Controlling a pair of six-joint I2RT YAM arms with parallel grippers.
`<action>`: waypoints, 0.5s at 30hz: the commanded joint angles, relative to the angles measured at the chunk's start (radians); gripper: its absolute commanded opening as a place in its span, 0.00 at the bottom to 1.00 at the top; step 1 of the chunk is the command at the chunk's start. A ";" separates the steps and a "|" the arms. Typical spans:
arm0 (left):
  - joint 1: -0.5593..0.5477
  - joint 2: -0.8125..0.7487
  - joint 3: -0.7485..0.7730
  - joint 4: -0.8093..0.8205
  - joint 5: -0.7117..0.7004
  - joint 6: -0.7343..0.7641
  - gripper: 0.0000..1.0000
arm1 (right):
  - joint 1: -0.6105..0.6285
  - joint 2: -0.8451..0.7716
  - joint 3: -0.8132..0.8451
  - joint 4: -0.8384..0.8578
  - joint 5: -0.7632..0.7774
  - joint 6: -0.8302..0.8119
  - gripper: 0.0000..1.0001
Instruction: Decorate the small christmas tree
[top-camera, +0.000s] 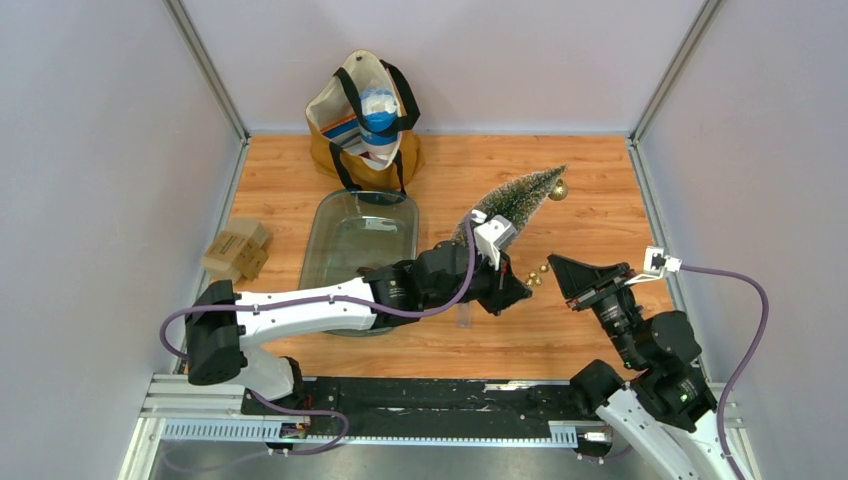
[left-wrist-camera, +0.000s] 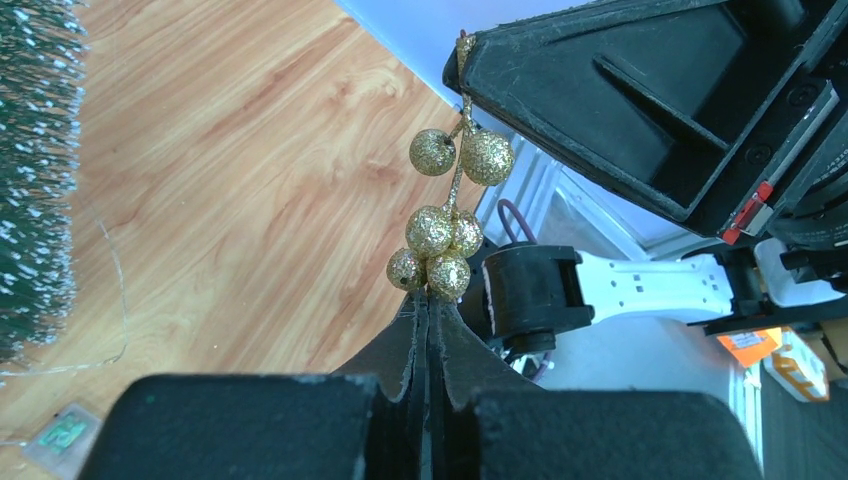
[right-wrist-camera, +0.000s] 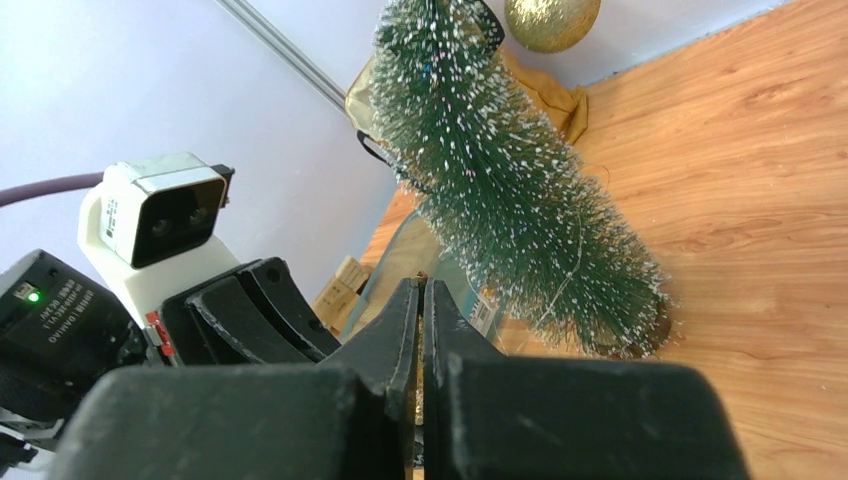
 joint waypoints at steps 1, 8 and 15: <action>-0.005 -0.049 0.009 -0.057 -0.036 0.060 0.00 | 0.008 0.004 0.032 -0.020 -0.034 -0.055 0.00; -0.005 -0.066 0.000 -0.082 -0.070 0.081 0.00 | 0.008 -0.009 0.031 -0.030 -0.039 -0.052 0.14; -0.005 -0.060 0.017 -0.087 -0.053 0.107 0.00 | 0.008 0.005 0.029 -0.027 -0.066 -0.031 0.25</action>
